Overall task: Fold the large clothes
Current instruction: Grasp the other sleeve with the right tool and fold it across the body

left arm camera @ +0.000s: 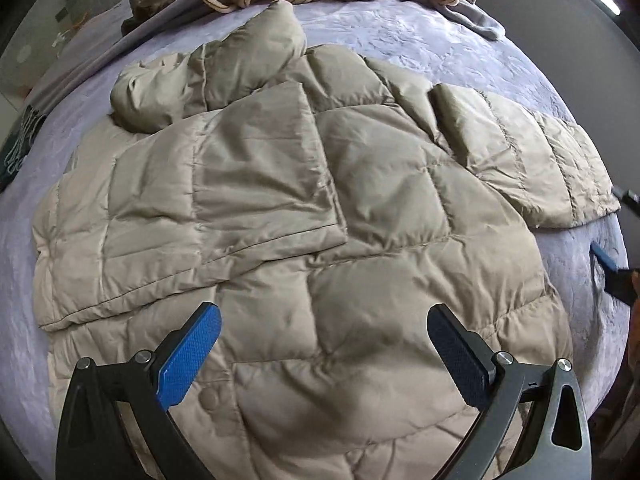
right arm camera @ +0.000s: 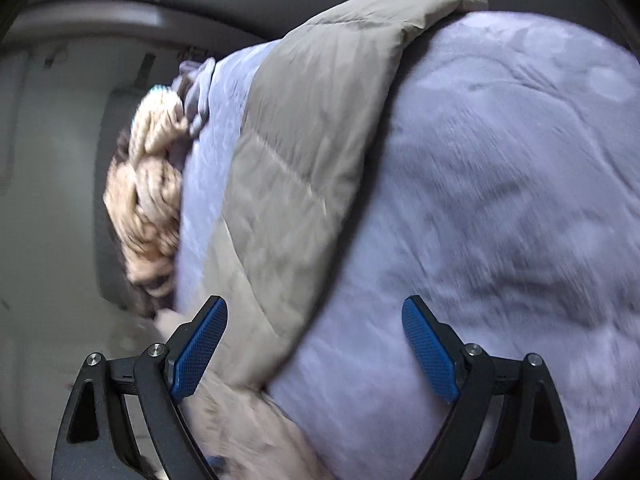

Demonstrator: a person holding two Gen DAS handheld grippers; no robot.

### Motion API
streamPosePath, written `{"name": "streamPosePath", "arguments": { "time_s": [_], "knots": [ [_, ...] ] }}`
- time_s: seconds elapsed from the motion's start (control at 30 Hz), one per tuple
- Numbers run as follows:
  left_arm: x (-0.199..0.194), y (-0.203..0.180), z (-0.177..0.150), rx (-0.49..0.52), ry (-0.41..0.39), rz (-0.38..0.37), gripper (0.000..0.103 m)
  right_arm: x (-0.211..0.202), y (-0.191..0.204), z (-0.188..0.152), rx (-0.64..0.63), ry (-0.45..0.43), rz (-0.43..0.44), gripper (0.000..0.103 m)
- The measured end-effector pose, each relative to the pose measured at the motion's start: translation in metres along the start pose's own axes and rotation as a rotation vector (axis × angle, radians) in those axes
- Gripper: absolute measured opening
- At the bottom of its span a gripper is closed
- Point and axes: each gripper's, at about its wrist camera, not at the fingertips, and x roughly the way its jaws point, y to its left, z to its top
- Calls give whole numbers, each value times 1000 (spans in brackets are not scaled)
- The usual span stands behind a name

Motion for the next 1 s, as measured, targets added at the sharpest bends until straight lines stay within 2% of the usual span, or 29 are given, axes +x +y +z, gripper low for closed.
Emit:
{"name": "streamPosePath", "arguments": {
  "time_s": [0.2,0.33,0.4,0.43,0.47,0.5,0.53,0.57,0.73,0.87,0.93,1.0],
  "knots": [
    [2,-6,5,-22,-7,7,103,14,3,40,50,-51,96,91],
    [-1,0,9,-37,-23,19,103,22,5,60,132,-69,203,91],
    [-4,9,10,-59,-35,18,103,25,4,67,183,-74,246,86],
    [-5,13,10,-70,-40,16,103,26,3,68,206,-74,259,72],
    [-6,18,11,-84,-46,13,103,28,2,70,238,-70,268,50],
    [-8,22,10,-93,-50,11,103,30,1,70,263,-61,268,39],
    [-8,27,11,-103,-53,12,103,31,0,70,272,-55,268,21],
    [-8,32,11,-110,-54,15,103,33,2,70,272,-49,269,10],
    [-11,57,9,-144,-65,36,103,34,33,62,162,-47,304,8],
    [-13,76,6,-159,-83,56,103,40,76,47,25,-12,320,8],
    [-15,89,4,-177,-93,60,103,44,106,31,-93,15,280,8],
    [-16,103,2,-204,-99,56,103,54,147,5,-271,42,205,8]
  ]
}}
